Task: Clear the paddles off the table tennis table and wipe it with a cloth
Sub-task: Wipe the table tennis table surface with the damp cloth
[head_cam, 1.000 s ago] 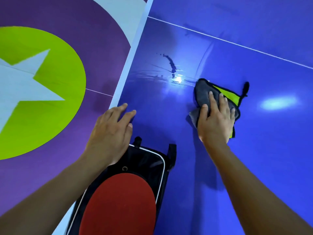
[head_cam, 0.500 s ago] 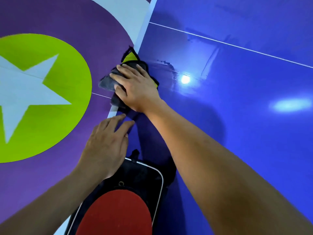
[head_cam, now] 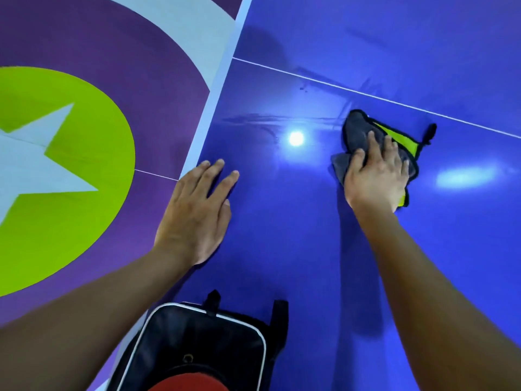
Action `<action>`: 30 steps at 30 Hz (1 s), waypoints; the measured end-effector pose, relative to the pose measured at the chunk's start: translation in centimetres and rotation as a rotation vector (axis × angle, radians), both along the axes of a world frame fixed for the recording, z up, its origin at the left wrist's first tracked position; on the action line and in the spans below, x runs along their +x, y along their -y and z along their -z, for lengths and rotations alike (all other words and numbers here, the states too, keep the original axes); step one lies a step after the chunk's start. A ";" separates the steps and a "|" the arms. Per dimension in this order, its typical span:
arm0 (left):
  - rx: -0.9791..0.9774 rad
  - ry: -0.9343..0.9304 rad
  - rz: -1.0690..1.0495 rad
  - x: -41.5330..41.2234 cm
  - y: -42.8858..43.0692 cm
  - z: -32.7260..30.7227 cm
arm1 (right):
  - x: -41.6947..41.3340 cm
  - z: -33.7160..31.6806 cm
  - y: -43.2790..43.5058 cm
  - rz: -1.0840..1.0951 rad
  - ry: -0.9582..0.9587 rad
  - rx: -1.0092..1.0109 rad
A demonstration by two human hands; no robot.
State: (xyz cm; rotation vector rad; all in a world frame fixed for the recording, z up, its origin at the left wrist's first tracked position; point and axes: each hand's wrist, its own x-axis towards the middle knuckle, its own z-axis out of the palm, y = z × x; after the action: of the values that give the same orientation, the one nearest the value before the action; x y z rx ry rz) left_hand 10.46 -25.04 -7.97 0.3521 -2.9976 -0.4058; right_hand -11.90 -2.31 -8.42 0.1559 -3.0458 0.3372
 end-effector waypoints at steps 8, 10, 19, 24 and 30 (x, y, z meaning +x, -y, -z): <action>0.005 0.016 -0.020 -0.2 0.1 0.2 | 1.3 -0.1 18.9 -0.623 -0.041 0.057; 0.005 0.025 -0.010 -0.2 0.3 0.3 | 2.6 -0.1 22.8 -0.811 -0.037 0.053; 0.027 0.052 -0.033 -0.2 0.2 0.1 | -3.2 0.1 20.7 -0.565 0.020 -0.068; 0.068 0.092 -0.060 -0.2 0.0 -0.3 | -7.8 0.1 8.9 -0.137 -0.019 -0.075; 0.041 0.024 -0.062 -0.2 0.0 0.0 | -8.0 0.1 8.4 0.091 0.060 -0.013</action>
State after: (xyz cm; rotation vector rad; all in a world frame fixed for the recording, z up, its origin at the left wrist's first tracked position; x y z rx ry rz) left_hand 10.23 -25.02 -8.01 0.4547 -2.9960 -0.4605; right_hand -19.93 -10.67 -8.51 0.0060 -3.0967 0.3617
